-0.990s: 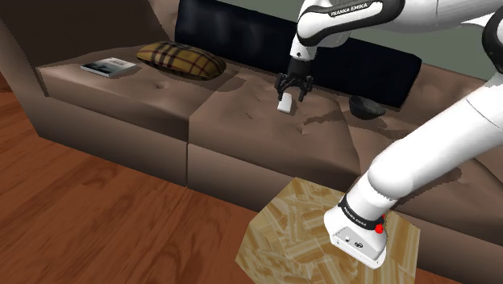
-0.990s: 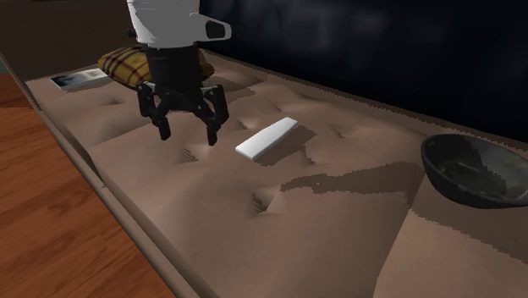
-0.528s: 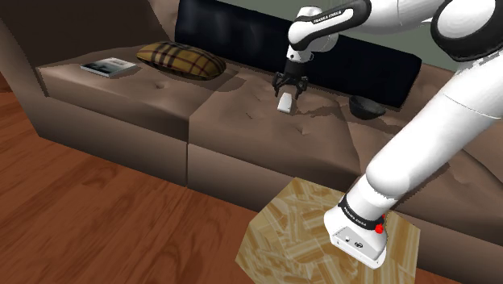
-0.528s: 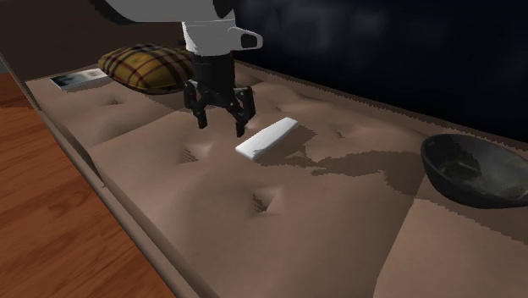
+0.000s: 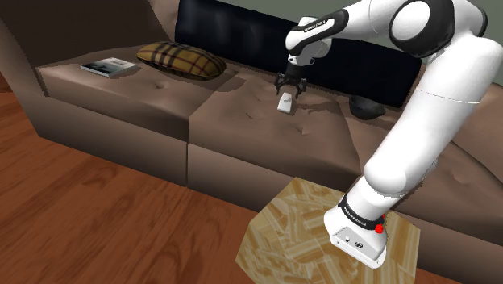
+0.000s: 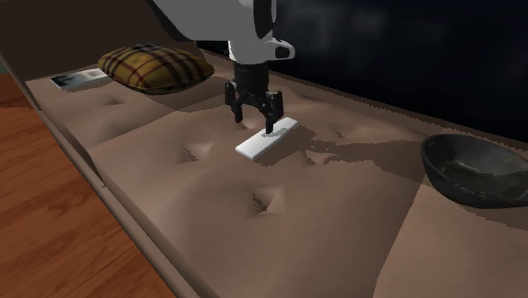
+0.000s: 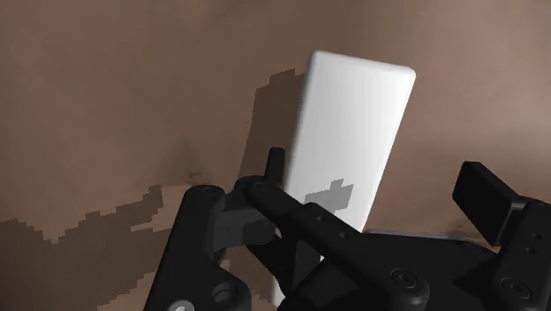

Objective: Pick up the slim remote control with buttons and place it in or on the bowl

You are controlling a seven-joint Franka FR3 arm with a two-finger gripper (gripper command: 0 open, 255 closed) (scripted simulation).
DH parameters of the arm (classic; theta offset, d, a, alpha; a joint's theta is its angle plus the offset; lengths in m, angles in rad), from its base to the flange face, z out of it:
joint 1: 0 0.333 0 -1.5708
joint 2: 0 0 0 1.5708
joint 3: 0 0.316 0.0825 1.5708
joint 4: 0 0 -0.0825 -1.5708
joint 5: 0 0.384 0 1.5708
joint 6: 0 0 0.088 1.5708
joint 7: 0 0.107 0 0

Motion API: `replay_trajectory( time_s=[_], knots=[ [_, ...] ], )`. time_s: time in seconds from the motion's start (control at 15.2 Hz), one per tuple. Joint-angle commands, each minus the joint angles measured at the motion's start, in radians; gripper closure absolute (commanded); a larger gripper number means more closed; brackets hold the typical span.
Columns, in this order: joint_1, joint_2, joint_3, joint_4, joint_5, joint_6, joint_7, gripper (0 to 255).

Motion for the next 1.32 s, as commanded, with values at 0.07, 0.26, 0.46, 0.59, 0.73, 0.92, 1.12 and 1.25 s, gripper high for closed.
replay_trajectory(
  time_s=[0.07, 0.26, 0.46, 0.59, 0.73, 0.92, 1.12, 1.25],
  knots=[
    [-0.027, 0.091, -0.021, 0.096, 0.022, 0.011, 0.020, 0],
    [-0.044, 0.142, -0.030, 0.136, 0.036, 0.030, 0.029, 0],
    [-0.046, 0.161, -0.028, 0.120, 0.041, 0.064, 0.026, 0],
    [-0.048, 0.174, -0.027, 0.110, 0.045, 0.087, 0.023, 0],
    [-0.049, 0.185, -0.026, 0.103, 0.049, 0.104, 0.021, 0],
    [-0.049, 0.185, -0.026, 0.103, 0.049, 0.104, 0.021, 0],
    [-0.049, 0.185, -0.026, 0.103, 0.049, 0.104, 0.021, 0],
    [-0.049, 0.185, -0.026, 0.103, 0.049, 0.104, 0.021, 255]
  ],
)
